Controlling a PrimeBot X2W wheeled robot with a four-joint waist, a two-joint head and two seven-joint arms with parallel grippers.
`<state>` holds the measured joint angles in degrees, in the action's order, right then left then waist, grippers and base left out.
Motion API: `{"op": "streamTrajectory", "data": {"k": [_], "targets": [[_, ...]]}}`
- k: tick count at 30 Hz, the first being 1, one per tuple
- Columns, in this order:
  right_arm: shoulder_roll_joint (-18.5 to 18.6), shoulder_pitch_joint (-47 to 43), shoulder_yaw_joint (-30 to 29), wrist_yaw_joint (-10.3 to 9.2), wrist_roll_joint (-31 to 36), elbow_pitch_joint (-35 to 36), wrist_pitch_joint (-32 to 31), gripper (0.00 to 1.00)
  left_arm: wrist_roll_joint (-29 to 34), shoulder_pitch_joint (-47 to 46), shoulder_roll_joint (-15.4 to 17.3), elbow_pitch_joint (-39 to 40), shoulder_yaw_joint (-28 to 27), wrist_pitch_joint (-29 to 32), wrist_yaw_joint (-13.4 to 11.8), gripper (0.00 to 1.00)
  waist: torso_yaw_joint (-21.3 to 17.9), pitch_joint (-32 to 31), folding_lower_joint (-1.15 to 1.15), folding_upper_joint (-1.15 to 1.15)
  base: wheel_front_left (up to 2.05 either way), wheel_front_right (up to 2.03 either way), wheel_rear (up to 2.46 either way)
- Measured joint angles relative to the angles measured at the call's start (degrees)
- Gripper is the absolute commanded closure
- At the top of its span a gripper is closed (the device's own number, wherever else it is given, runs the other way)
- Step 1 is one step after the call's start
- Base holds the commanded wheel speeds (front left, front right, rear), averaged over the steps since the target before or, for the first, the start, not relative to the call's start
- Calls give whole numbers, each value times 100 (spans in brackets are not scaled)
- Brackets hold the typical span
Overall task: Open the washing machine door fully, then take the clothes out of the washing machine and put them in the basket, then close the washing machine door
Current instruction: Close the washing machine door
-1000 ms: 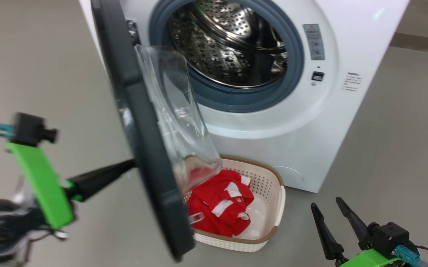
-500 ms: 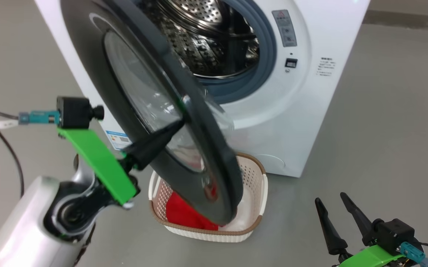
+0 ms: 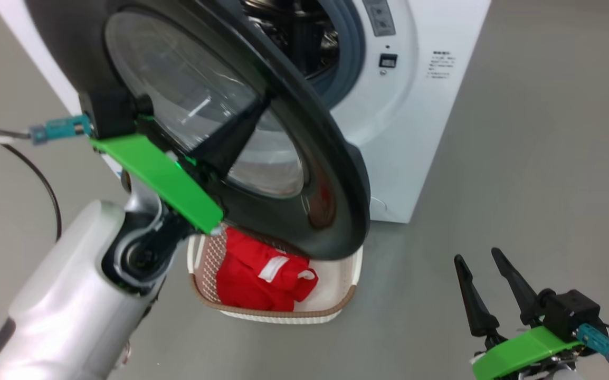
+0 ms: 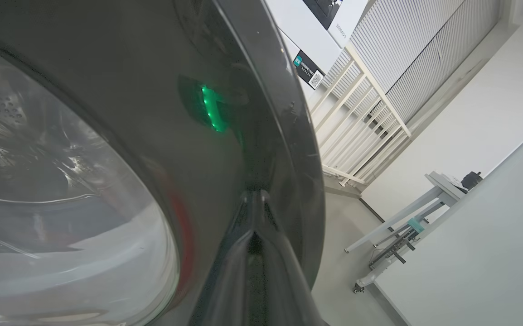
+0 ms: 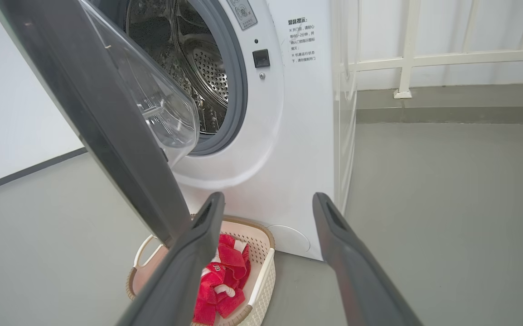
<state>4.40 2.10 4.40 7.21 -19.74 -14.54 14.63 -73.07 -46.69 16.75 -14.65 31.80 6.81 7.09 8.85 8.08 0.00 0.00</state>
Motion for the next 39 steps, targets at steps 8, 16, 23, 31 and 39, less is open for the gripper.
{"op": "streamTrajectory", "data": {"k": [8,16,23,31,39], "targets": [[-65,155,-20,0,18,38,0,0,36,-686,-25,-709,414,-723,0,100,-231,263,0,0,0,0,0],[-103,305,-23,0,25,49,0,0,-69,-1252,-29,-1322,738,-1389,1,100,-508,479,0,0,0,0,0],[-116,363,-12,0,33,54,0,0,-274,-1568,-12,-1782,985,-1789,1,100,-731,567,0,0,0,0,0],[-129,392,10,0,33,45,0,0,-416,-1796,-20,-2147,1167,-2043,1,100,-862,554,0,0,0,0,0],[-137,391,8,0,33,25,0,0,-616,-1775,-14,-2174,1416,-2103,1,100,-833,467,0,0,0,0,0]]}}
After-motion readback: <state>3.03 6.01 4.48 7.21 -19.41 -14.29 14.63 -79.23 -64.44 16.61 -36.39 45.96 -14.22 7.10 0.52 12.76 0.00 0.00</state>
